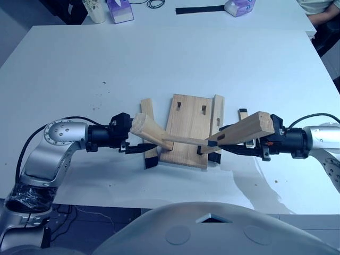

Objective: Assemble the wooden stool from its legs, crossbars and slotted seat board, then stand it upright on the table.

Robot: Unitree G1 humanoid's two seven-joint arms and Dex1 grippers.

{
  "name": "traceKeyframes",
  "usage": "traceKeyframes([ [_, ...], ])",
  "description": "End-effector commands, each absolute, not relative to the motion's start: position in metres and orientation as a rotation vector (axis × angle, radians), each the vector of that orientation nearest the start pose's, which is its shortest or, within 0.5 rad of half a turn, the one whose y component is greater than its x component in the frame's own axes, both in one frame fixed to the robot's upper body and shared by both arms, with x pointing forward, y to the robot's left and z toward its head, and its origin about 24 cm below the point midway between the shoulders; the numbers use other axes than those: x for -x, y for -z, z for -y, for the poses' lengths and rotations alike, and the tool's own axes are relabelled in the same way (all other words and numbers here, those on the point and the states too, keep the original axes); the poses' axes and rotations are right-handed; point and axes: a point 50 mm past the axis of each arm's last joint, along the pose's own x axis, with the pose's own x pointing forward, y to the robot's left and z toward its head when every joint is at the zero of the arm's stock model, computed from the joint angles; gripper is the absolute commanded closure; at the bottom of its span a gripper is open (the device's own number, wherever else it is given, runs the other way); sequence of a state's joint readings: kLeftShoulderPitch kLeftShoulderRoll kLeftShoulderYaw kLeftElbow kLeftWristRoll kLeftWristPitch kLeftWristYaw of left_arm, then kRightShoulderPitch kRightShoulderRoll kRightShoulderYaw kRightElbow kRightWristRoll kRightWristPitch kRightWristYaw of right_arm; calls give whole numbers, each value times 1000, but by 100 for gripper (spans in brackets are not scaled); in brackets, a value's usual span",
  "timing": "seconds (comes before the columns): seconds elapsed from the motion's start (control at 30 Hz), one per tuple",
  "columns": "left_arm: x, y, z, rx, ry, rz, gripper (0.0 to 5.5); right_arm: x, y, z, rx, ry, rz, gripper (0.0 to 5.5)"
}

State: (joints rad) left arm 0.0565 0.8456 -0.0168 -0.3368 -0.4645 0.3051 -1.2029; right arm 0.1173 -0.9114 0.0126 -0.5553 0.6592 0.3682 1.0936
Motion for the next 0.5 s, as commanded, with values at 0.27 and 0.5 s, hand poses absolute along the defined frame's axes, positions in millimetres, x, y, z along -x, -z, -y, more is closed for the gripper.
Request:
traceKeyframes([
  [0.27, -191, -99, -212, -332, 1382, -387, 206, -174, -109, 191, 229, -1416, -437, 349],
  [0.5, -189, -95, -215, -341, 1398, -413, 206, -172, -108, 189, 272, -1426, -413, 349],
])
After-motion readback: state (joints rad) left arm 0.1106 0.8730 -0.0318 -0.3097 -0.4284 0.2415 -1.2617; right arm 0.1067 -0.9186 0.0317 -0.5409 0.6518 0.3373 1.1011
